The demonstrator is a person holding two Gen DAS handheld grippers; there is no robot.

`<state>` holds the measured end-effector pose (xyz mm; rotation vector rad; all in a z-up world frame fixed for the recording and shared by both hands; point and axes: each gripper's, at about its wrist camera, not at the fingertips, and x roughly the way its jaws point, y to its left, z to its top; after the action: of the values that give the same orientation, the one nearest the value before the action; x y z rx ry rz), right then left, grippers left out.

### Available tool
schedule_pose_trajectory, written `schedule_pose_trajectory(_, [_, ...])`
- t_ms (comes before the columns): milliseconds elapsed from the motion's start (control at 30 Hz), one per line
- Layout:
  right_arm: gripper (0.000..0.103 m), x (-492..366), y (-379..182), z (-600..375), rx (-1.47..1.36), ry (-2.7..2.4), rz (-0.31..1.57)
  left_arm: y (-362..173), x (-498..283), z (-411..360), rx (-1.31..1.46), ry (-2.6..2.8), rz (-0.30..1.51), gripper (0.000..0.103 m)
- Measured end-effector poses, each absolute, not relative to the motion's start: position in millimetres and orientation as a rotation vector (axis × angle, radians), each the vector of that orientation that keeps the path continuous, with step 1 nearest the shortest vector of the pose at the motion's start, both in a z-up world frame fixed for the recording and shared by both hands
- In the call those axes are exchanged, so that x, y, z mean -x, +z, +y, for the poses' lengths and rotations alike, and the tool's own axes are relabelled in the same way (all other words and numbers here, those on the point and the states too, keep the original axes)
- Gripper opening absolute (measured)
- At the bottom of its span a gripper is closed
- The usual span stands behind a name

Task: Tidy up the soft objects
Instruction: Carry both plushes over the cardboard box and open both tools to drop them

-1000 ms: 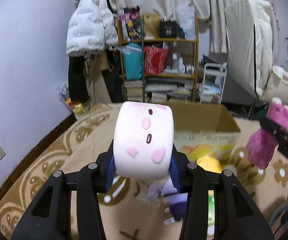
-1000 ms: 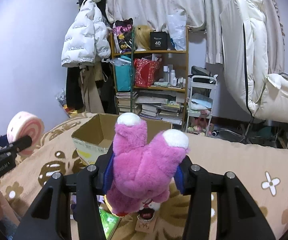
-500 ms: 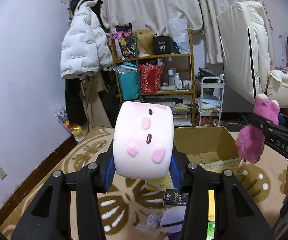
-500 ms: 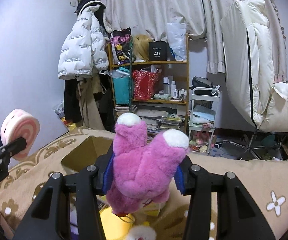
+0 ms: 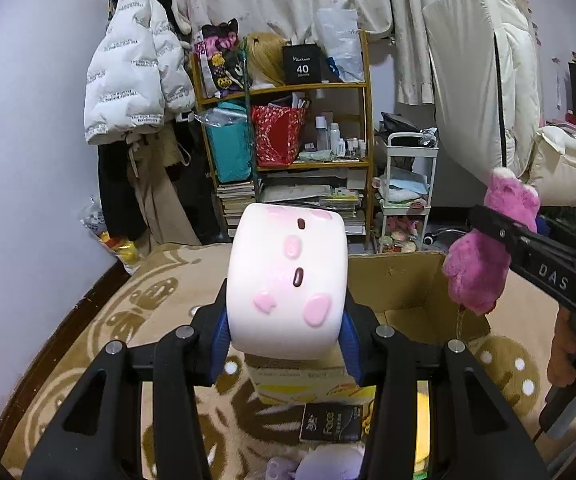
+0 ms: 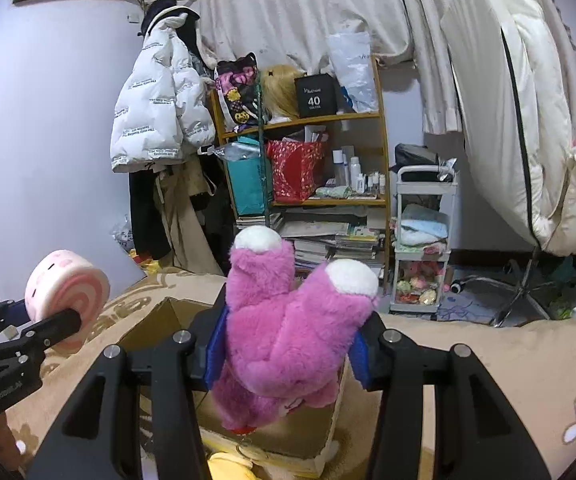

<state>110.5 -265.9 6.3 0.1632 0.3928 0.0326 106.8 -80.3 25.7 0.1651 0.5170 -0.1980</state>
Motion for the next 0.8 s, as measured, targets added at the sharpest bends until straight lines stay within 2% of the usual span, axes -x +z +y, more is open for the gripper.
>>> schedule_pose_trajectory(433, [0.053, -138, -25, -261, -0.171, 0.083, 0.502, -8, -151, -94, -0.145, -0.219, 0.636, 0.046])
schedule_pose_trajectory(667, [0.057, -141, -32, -253, -0.116, 0.087, 0.558, -22, -159, -95, -0.158, -0.216, 0.686, 0.048])
schedule_pose_trajectory(700, [0.058, -141, -33, -254, -0.121, 0.092, 0.559, -24, -159, -95, -0.155, -0.214, 0.691, 0.05])
schedule_pose_trajectory(767, [0.06, -141, -35, -256, -0.133, 0.099, 0.568, -27, -156, -93, -0.15, -0.186, 0.672, 0.066])
schedule_pose_trajectory(800, [0.061, -142, -35, -257, -0.137, 0.101, 0.574, -27, -154, -92, -0.149, -0.172, 0.655, 0.068])
